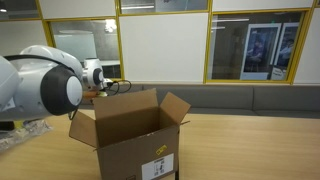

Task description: Pick up the masking tape, the green object and the shifting spanner from the table and put them in the carton box, then push the box to the left

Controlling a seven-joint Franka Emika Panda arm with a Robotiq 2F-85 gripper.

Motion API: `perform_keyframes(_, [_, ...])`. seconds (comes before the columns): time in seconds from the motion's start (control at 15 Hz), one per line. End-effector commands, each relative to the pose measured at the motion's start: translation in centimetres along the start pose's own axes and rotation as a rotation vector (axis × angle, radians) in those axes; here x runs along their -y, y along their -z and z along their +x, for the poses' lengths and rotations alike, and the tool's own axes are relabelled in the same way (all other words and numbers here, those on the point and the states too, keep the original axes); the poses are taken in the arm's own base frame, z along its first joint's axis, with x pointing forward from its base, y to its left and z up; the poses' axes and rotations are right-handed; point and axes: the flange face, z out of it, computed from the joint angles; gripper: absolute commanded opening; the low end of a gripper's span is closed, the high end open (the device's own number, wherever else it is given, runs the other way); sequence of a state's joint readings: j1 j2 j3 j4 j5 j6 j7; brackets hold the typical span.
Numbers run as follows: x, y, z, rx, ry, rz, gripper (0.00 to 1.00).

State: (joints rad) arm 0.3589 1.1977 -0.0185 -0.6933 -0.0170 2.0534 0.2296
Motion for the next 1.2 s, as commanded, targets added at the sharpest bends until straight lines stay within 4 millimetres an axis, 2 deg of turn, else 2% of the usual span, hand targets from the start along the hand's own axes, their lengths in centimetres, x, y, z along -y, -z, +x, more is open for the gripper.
perform_keyframes(0.0, [-0.1,7.1,0.7,-0.018,0.026,-0.001,0.19])
perform_keyframes(0.2, [-0.1,11.6,1.0,-0.039,0.027,-0.011,0.19])
perform_keyframes(0.47, [-2.2,16.4,1.1,-0.060,0.004,-0.051,0.19])
perform_keyframes(0.8, [-7.3,20.3,0.1,-0.076,-0.059,-0.126,0.19])
perform_keyframes(1.13, [-13.2,24.4,-2.6,-0.078,-0.152,-0.217,0.19])
